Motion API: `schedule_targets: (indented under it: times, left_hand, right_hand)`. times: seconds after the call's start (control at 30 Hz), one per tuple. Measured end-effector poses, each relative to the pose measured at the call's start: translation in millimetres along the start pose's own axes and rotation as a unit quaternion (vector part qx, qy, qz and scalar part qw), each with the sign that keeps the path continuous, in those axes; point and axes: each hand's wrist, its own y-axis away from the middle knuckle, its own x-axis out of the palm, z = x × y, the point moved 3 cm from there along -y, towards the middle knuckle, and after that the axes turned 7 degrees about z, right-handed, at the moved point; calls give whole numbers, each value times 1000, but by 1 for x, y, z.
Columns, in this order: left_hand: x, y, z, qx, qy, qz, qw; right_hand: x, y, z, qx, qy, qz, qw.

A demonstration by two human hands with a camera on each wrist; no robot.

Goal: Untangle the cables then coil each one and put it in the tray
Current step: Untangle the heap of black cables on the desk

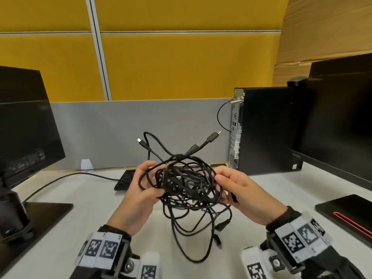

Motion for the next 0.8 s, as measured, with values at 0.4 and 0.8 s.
schedule_targets:
  times: [0.4,0.8]
  left_hand:
    - [-3,3,4,-30,-38,42,998]
    - [8,6,-4,89,-23,41,995]
  right_hand:
    - [7,6,-8,-121,214,-53,968]
    - [0,10,-12,-86,213,-57,972]
